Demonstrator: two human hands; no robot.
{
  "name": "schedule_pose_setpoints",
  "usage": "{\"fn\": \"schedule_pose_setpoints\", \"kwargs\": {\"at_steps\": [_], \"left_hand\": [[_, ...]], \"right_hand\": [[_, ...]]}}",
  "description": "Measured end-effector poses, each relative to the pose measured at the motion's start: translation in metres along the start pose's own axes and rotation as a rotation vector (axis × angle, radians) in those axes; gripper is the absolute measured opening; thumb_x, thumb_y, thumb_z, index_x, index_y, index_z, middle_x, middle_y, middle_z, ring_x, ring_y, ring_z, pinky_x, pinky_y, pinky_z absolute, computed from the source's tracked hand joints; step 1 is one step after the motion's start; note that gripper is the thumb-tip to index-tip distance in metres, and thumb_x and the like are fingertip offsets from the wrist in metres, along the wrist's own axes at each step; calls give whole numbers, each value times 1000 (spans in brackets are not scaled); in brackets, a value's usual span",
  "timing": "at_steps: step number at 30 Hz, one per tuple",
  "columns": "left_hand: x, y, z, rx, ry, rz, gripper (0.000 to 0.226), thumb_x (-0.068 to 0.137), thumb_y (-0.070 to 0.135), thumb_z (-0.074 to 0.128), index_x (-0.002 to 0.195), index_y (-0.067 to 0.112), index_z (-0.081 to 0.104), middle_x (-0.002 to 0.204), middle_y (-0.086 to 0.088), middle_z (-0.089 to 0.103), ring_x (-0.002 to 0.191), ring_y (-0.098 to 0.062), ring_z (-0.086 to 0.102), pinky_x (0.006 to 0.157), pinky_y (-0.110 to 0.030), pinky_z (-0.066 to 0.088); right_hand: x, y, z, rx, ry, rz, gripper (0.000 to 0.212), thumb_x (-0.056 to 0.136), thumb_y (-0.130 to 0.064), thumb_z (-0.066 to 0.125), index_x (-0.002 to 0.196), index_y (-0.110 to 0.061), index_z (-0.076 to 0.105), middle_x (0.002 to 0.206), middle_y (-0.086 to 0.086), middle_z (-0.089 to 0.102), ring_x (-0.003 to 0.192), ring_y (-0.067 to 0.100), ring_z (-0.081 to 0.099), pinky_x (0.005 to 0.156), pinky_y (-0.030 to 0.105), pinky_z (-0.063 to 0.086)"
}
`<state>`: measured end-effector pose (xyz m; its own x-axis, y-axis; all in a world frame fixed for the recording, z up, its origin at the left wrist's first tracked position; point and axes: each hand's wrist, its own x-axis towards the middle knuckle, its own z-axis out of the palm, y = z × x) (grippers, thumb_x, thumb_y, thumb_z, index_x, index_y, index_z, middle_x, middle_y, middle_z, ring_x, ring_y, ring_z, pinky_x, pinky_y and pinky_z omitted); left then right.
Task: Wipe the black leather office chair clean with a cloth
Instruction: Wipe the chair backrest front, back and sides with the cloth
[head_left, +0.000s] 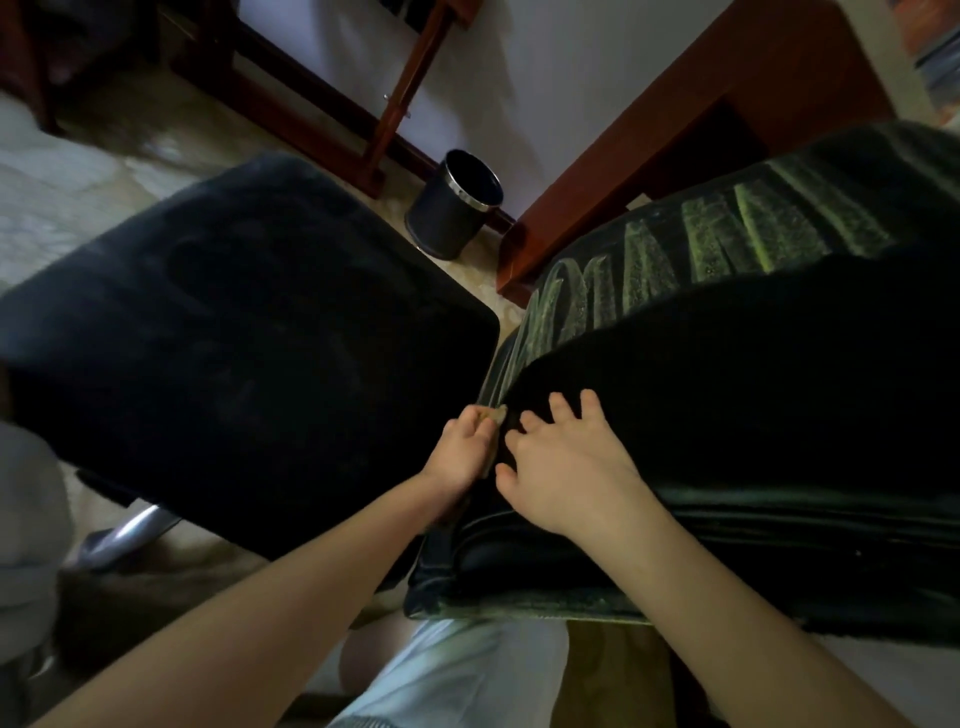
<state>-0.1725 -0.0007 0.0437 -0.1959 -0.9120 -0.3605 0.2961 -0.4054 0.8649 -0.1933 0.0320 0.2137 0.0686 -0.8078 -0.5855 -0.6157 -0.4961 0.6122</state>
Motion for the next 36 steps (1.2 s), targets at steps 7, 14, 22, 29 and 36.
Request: {"fn": "schedule_pose_setpoints", "kwargs": {"at_steps": [7, 14, 22, 29, 36], "left_hand": [[-45, -7, -20, -45, -78, 20, 21, 97, 17, 43, 110, 21, 58, 110, -9, 63, 104, -22, 59, 96, -38, 46], [-26, 17, -7, -78, -93, 233, 16, 98, 18, 44, 114, 20, 47, 100, 0, 58, 87, -6, 55, 79, -24, 49], [31, 16, 11, -113, 68, 304, 12, 95, 19, 52, 94, 31, 55, 102, -4, 59, 89, -9, 55, 75, -20, 44], [73, 3, 20, -107, 143, 248, 8, 94, 16, 52, 95, 23, 56, 102, -6, 60, 93, -13, 55, 79, -22, 43], [44, -42, 16, -207, 67, 3, 14, 96, 18, 49, 92, 25, 60, 86, 5, 62, 86, -12, 58, 82, -31, 46]], "right_hand": [[2, -1, 2, -27, 24, 1, 53, 99, -44, 23, 140, -16, 42, 148, 8, 35, 138, 34, 23, 110, 53, 12], [11, 6, 5, -73, -58, -31, 56, 100, -43, 16, 149, -16, 22, 157, 7, 16, 144, 33, 8, 113, 54, 1], [27, 10, -7, -104, -197, -157, 62, 98, -50, 20, 149, -15, 23, 157, 7, 16, 143, 34, 5, 114, 50, 0], [32, 2, 4, -35, -192, -173, 56, 99, -47, 19, 148, -19, 24, 157, 2, 15, 144, 31, 1, 114, 45, -3], [33, 1, 5, -41, -197, -165, 58, 99, -48, 18, 150, -20, 16, 158, 0, 8, 145, 28, -4, 115, 44, -6]]}}
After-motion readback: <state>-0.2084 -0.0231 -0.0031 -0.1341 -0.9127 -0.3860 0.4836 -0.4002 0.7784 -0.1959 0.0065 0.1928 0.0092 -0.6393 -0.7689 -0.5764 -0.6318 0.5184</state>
